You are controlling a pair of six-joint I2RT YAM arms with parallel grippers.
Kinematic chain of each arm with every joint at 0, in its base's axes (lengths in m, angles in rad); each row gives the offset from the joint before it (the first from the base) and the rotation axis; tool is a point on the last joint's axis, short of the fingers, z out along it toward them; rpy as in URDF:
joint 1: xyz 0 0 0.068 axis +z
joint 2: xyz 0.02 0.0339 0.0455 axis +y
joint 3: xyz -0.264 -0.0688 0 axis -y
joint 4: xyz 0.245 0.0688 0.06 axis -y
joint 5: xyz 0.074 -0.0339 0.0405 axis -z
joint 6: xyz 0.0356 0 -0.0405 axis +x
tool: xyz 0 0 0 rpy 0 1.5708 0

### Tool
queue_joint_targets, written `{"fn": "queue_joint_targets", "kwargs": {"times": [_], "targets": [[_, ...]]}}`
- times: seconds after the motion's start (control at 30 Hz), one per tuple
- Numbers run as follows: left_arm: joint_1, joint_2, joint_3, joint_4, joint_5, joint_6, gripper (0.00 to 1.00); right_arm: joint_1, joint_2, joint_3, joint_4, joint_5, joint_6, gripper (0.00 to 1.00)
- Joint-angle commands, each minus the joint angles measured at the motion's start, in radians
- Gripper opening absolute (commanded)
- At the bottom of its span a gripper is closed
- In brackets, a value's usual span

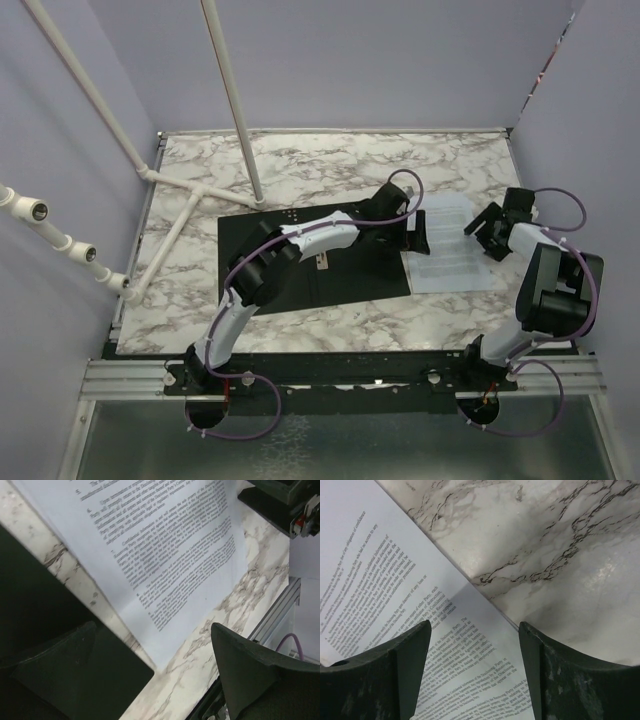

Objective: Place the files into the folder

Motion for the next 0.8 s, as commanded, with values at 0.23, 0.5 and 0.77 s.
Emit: {"fn": "queue_joint_targets", "kwargs": {"times": [0.23, 0.5, 0.77], "targets": [[-0.016, 0.192, 0.191, 0.008, 0.067, -0.040, 0.99, 0.004, -0.078, -0.103, 0.056, -0.135, 0.051, 0.63], [-0.018, 0.231, 0.192, 0.011, 0.067, -0.042, 0.99, 0.004, -0.133, -0.192, 0.114, -0.220, 0.060, 0.20], [-0.020, 0.238, 0.182, 0.010, 0.071, -0.037, 0.99, 0.004, -0.199, -0.188, 0.084, -0.208, 0.065, 0.10]]}}
